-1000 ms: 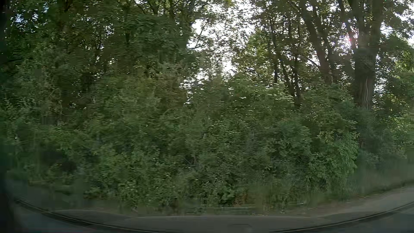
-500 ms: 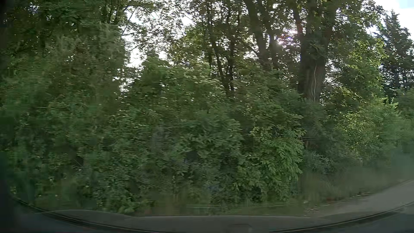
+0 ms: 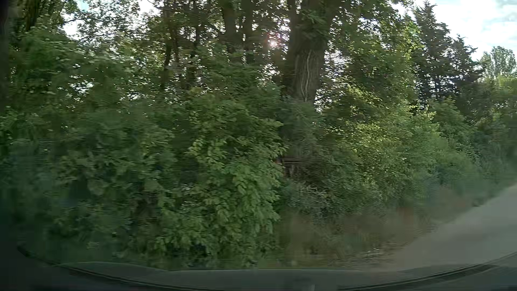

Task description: Follow the waypoints while adhering to traffic rules and regulations

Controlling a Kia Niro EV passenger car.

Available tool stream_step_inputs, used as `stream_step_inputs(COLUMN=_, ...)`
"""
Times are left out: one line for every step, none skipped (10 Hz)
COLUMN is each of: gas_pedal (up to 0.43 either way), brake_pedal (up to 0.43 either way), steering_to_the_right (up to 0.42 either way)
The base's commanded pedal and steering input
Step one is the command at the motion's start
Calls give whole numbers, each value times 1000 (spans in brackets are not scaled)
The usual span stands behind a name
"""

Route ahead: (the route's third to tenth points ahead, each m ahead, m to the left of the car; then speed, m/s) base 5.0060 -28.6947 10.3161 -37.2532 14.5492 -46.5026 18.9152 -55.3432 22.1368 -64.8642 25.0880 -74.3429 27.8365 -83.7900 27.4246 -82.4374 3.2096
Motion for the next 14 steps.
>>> stream_step_inputs(gas_pedal=130, brake_pedal=30, steering_to_the_right=690)
stream_step_inputs(gas_pedal=130, brake_pedal=30, steering_to_the_right=682)
stream_step_inputs(gas_pedal=130, brake_pedal=30, steering_to_the_right=675)
stream_step_inputs(gas_pedal=130, brake_pedal=30, steering_to_the_right=664)
stream_step_inputs(gas_pedal=130, brake_pedal=30, steering_to_the_right=649)
stream_step_inputs(gas_pedal=130, brake_pedal=30, steering_to_the_right=636)
stream_step_inputs(gas_pedal=130, brake_pedal=30, steering_to_the_right=612)
stream_step_inputs(gas_pedal=130, brake_pedal=30, steering_to_the_right=574)
stream_step_inputs(gas_pedal=130, brake_pedal=30, steering_to_the_right=540)
stream_step_inputs(gas_pedal=130, brake_pedal=30, steering_to_the_right=487)
stream_step_inputs(gas_pedal=130, brake_pedal=30, steering_to_the_right=438)
stream_step_inputs(gas_pedal=130, brake_pedal=24, steering_to_the_right=381)
stream_step_inputs(gas_pedal=130, brake_pedal=30, steering_to_the_right=331)
stream_step_inputs(gas_pedal=130, brake_pedal=30, steering_to_the_right=270)
